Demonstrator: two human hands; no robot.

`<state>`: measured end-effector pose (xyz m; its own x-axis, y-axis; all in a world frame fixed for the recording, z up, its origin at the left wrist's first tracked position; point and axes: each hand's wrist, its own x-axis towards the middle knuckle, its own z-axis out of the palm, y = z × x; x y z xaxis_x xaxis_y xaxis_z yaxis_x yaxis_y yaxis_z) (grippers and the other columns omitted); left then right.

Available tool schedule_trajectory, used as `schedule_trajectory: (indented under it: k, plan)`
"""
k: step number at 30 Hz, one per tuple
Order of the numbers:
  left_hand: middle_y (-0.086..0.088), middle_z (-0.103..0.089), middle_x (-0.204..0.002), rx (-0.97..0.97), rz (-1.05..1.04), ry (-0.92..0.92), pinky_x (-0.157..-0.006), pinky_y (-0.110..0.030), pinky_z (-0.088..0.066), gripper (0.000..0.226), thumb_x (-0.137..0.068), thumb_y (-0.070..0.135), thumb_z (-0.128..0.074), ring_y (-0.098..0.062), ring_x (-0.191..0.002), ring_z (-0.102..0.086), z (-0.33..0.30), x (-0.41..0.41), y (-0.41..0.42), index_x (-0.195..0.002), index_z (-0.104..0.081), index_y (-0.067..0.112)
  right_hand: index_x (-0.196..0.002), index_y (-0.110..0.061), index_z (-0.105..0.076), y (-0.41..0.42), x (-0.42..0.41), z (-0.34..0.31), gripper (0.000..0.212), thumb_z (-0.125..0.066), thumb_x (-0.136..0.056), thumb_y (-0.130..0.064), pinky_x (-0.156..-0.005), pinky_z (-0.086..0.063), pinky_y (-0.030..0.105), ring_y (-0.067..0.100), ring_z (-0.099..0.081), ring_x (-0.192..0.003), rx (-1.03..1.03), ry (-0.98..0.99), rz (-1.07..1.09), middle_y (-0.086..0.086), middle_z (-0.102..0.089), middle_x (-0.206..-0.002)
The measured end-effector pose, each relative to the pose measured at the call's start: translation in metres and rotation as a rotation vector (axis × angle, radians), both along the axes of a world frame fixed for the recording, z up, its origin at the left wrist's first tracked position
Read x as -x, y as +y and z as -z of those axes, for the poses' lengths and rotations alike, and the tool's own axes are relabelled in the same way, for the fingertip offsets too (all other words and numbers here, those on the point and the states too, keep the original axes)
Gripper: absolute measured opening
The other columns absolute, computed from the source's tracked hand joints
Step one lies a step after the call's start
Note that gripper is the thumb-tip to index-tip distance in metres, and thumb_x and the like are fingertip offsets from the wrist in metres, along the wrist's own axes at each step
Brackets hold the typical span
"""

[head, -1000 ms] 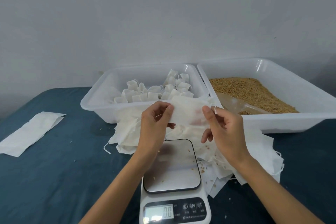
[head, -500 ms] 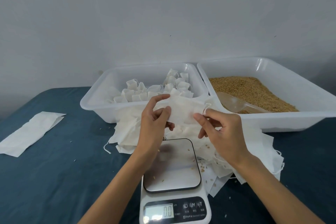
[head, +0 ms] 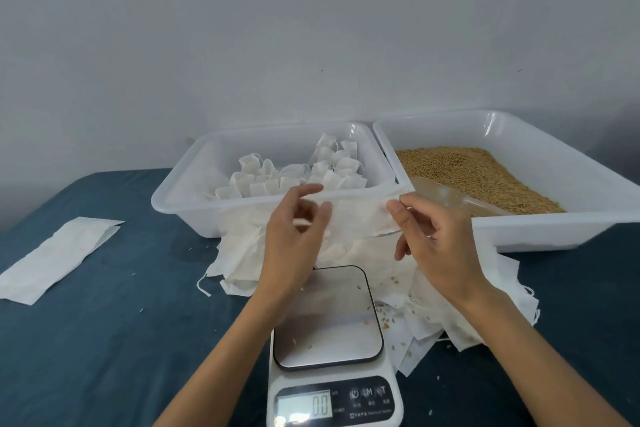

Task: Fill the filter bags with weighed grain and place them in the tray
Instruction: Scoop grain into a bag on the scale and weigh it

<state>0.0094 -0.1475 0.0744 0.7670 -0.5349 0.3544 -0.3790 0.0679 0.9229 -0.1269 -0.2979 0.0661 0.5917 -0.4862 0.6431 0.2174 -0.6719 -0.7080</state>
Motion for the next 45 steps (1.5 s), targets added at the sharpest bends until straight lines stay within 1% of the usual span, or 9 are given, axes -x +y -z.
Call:
schedule_trajectory:
  k: [4, 6, 11, 16, 21, 24, 33, 39, 45]
  plan:
    - [0.023, -0.059, -0.138, -0.173, 0.270, -0.228, -0.108, -0.014, -0.037, 0.078, -0.075, 0.050, -0.085, 0.002, -0.135, -0.050, 0.001, 0.012, 0.002, -0.144, -0.049, 0.044, -0.085, -0.028, -0.065, 0.001, 0.006, -0.020, 0.021, -0.058, -0.103, -0.037, -0.048, -0.045, 0.033, 0.018, -0.056, -0.043, 0.146, 0.156, -0.062, 0.001, -0.053, -0.053]
    - [0.022, -0.062, -0.133, -0.229, 0.312, -0.257, -0.104, -0.012, -0.040, 0.080, -0.076, 0.037, -0.087, 0.003, -0.128, -0.053, 0.006, 0.018, 0.000, -0.145, -0.047, 0.043, -0.090, -0.027, -0.069, 0.007, 0.006, -0.032, 0.018, -0.060, -0.101, -0.038, -0.049, -0.044, 0.030, 0.016, -0.052, -0.045, 0.210, 0.213, -0.088, -0.005, -0.055, -0.055]
    - [0.001, -0.070, -0.103, -0.118, 0.308, -0.125, -0.087, -0.045, -0.057, 0.030, -0.090, 0.022, -0.074, -0.022, -0.096, -0.067, 0.006, 0.027, -0.001, -0.117, -0.062, 0.028, -0.103, -0.024, -0.075, 0.020, 0.013, -0.065, 0.027, -0.056, -0.102, -0.043, -0.047, -0.046, 0.020, 0.014, -0.057, -0.040, 0.236, 0.243, -0.210, -0.022, -0.067, -0.068]
    - [-0.002, -0.073, -0.100, 0.004, 0.367, 0.103, -0.083, -0.029, -0.056, 0.024, -0.082, 0.021, -0.081, -0.022, -0.098, -0.069, 0.006, 0.029, 0.009, -0.101, -0.067, 0.027, -0.095, -0.031, -0.073, -0.042, 0.031, -0.084, 0.020, -0.057, -0.101, -0.042, -0.047, -0.049, 0.022, 0.019, -0.058, -0.042, 0.122, 0.139, 0.068, -0.006, -0.077, -0.088]
    - [-0.006, -0.073, -0.097, 0.015, 0.384, 0.167, -0.081, -0.035, -0.055, 0.027, -0.080, 0.024, -0.081, -0.018, -0.089, -0.067, 0.007, 0.033, 0.006, -0.103, -0.066, 0.023, -0.110, -0.024, -0.068, -0.144, 0.034, -0.071, 0.042, -0.076, -0.082, -0.054, -0.085, -0.054, 0.033, 0.012, -0.065, -0.092, 0.290, 1.023, 0.378, -0.006, -0.070, -0.107]
    - [-0.004, -0.073, -0.097, -0.002, 0.366, 0.186, -0.081, -0.033, -0.054, 0.023, -0.078, 0.028, -0.082, -0.016, -0.088, -0.067, 0.010, 0.035, 0.006, -0.097, -0.069, 0.026, -0.107, -0.025, -0.065, -0.161, 0.027, -0.058, 0.041, -0.081, -0.079, -0.051, -0.091, -0.053, 0.035, 0.014, -0.063, -0.097, 0.288, 1.261, 0.359, -0.006, -0.065, -0.105]
    - [-0.015, -0.072, -0.097, 0.088, 0.436, 0.249, -0.080, -0.026, -0.053, 0.033, -0.084, 0.015, -0.080, -0.028, -0.090, -0.066, 0.007, 0.032, 0.008, -0.114, -0.066, 0.015, -0.101, -0.016, -0.063, -0.187, 0.031, -0.042, 0.016, -0.072, -0.092, -0.025, -0.083, -0.053, 0.037, 0.023, -0.063, -0.092, 0.369, 1.234, 0.484, 0.006, -0.067, -0.103]
    - [-0.010, -0.068, -0.089, 0.116, 0.358, 0.259, -0.068, -0.021, -0.049, 0.025, -0.076, 0.018, -0.082, -0.015, -0.079, -0.061, 0.005, 0.029, 0.007, -0.097, -0.069, 0.012, -0.122, -0.026, -0.067, -0.216, 0.071, -0.062, 0.032, -0.069, -0.093, -0.014, -0.091, -0.053, 0.043, 0.025, -0.063, -0.108, 0.559, 1.192, 0.664, 0.002, -0.069, -0.122]
    - [0.000, -0.063, -0.078, 0.147, 0.316, 0.243, -0.063, -0.017, -0.047, 0.028, -0.075, 0.019, -0.082, -0.011, -0.072, -0.057, 0.005, 0.024, 0.008, -0.098, -0.067, 0.016, -0.124, -0.039, -0.064, -0.221, 0.088, -0.082, 0.043, -0.057, -0.095, -0.008, -0.096, -0.048, 0.041, 0.020, -0.063, -0.103, 0.849, 1.359, 0.819, -0.005, -0.066, -0.112]
